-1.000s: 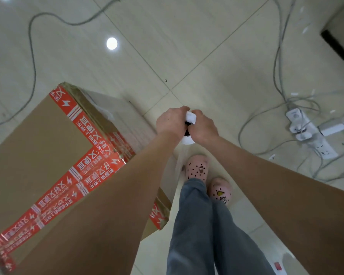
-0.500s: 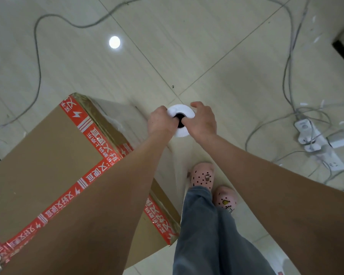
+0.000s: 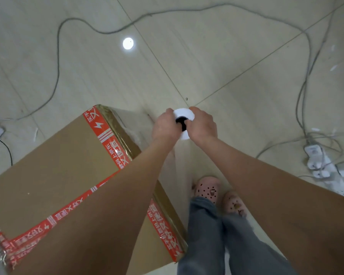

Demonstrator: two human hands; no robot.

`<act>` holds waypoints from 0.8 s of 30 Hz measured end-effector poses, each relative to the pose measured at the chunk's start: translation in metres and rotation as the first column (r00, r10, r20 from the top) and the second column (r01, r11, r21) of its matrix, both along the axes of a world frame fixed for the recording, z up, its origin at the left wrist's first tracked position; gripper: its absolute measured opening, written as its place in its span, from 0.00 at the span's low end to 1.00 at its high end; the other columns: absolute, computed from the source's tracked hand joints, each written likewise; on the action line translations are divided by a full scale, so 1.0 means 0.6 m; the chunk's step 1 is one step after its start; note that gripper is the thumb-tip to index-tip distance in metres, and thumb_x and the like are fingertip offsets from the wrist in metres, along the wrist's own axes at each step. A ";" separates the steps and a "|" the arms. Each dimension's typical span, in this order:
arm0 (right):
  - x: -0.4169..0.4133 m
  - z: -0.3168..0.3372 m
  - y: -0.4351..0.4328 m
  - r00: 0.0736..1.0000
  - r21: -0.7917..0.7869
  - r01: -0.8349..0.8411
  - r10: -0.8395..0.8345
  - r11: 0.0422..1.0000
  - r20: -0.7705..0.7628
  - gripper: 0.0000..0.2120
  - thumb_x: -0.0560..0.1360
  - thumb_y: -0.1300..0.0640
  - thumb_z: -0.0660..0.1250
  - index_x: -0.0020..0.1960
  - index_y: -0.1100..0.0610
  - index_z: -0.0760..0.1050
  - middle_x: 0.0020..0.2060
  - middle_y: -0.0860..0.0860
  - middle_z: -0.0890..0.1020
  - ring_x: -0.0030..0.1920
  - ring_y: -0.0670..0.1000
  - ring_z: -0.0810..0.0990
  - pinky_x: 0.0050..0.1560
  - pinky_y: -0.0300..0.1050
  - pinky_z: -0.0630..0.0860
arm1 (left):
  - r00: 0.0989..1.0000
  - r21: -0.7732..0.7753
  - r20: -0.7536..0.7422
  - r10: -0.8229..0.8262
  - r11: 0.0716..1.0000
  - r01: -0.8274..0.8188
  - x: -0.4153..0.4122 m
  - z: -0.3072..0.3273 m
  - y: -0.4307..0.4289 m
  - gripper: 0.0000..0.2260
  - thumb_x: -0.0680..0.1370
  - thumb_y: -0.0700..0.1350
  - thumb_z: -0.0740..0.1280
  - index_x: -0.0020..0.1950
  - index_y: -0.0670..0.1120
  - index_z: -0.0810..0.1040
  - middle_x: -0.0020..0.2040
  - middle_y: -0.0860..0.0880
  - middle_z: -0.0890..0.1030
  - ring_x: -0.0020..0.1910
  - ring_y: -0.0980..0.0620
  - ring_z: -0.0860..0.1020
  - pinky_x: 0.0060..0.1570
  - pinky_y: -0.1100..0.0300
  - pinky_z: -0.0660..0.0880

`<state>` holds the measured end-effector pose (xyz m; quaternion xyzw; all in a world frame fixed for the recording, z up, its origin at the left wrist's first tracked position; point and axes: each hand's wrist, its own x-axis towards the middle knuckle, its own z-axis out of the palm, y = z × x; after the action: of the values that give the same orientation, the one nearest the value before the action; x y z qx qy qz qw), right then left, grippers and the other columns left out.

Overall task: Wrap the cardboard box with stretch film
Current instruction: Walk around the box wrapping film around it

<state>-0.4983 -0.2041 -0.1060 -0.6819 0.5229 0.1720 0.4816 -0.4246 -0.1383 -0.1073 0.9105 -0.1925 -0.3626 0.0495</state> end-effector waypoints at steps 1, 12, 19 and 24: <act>0.001 0.000 0.002 1.000 0.000 0.002 -0.002 1.000 0.004 0.18 0.77 0.57 0.59 0.67 0.48 0.70 0.60 0.51 0.77 0.58 0.57 0.76 0.49 0.45 0.69 | 0.997 -0.003 0.025 -0.075 0.997 0.075 0.003 0.002 -0.005 0.11 0.76 0.40 0.60 0.57 0.41 0.70 0.50 0.45 0.75 0.47 0.45 0.73 0.39 0.56 0.64; -0.001 0.006 -0.040 0.995 0.008 -0.103 0.103 0.995 -0.017 0.19 0.77 0.55 0.63 0.68 0.54 0.67 0.57 0.54 0.79 0.58 0.57 0.77 0.52 0.47 0.71 | 0.793 0.198 0.114 -0.599 0.795 0.573 0.024 -0.002 -0.064 0.11 0.73 0.40 0.64 0.55 0.45 0.75 0.51 0.47 0.76 0.48 0.43 0.78 0.38 0.56 0.69; -0.004 0.008 -0.076 0.991 0.046 -0.134 0.134 0.990 0.012 0.24 0.75 0.55 0.66 0.70 0.53 0.66 0.60 0.53 0.78 0.59 0.55 0.77 0.55 0.46 0.73 | 0.988 0.046 0.079 -0.135 0.990 0.132 0.016 -0.011 -0.058 0.09 0.72 0.41 0.64 0.52 0.41 0.74 0.48 0.42 0.78 0.48 0.41 0.77 0.45 0.51 0.75; 0.012 0.008 -0.086 0.992 0.129 -0.119 0.114 0.984 0.044 0.23 0.74 0.50 0.66 0.67 0.54 0.68 0.58 0.53 0.79 0.56 0.56 0.78 0.52 0.47 0.75 | 0.952 0.006 0.074 0.298 0.954 -0.299 0.030 -0.014 -0.050 0.10 0.72 0.47 0.68 0.47 0.42 0.74 0.42 0.45 0.77 0.41 0.44 0.75 0.39 0.56 0.71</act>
<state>-0.4913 -0.2559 -0.1012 -0.6812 0.4606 0.2216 0.5242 -0.4066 -0.1682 -0.1156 0.9421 -0.0514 -0.3193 0.0888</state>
